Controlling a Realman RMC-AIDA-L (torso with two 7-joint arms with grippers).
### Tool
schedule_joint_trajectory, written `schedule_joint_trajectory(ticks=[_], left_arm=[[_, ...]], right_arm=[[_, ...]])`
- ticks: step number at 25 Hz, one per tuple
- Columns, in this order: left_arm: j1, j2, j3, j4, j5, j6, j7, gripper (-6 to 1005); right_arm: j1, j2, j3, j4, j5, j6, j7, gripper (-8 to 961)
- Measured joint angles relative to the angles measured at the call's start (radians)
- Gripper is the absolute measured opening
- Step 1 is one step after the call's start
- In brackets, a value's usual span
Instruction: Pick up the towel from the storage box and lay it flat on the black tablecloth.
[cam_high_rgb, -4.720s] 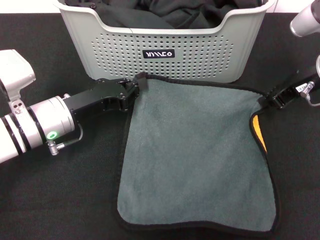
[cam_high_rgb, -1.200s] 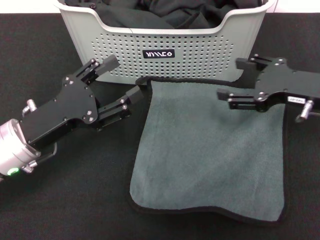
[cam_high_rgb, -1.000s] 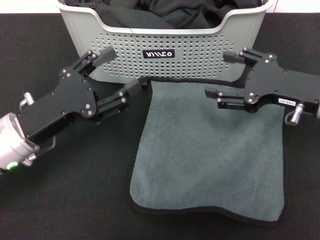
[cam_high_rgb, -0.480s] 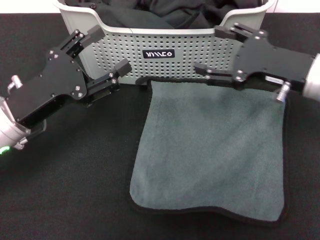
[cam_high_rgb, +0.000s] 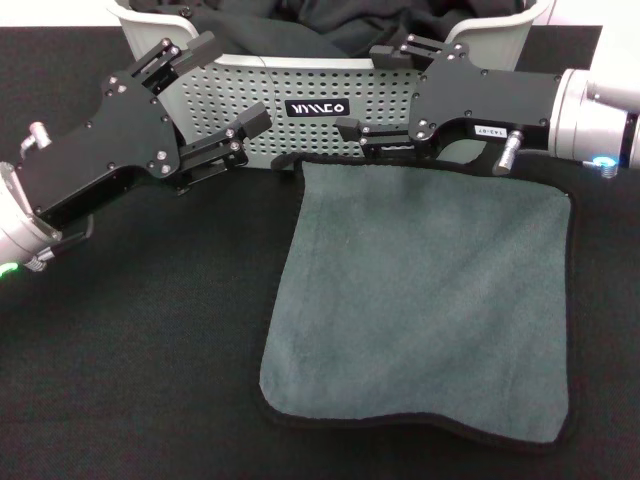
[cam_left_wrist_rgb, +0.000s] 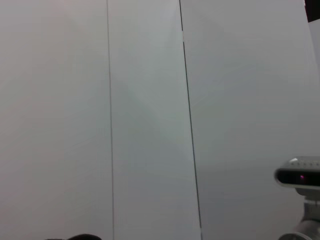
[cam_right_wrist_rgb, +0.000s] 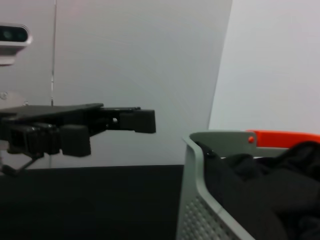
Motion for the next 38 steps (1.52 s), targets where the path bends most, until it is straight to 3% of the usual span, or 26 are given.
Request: schedule_joint_trajectory(ticks=[5,11,17,24,38], left_arm=[[-0.013,0.018,0.004,0.003,0.041,0.001,-0.036,880],[-0.006,0.029,0.004,0.030,0.088,0.006,-0.083,880],[-0.004,0.038,0.007,0.091,0.150,0.024,-0.170,880],[-0.015,0.041,0.007,0.118,0.187,0.125,-0.197,880],[-0.009,0.029,0.000,0.108,0.189,0.111,-0.185,880]], right_arm=[[0.021,-0.012,0.046,-0.014,-0.057,0.126,0.081,875],[0.027,-0.019,0.227,-0.019,-0.150,0.412,0.147,874],[-0.001,-0.027,0.323,-0.018,-0.179,0.556,0.161,875],[-0.027,-0.031,0.336,-0.006,-0.186,0.578,0.146,875],[-0.043,-0.032,0.339,0.001,-0.218,0.570,0.062,875]])
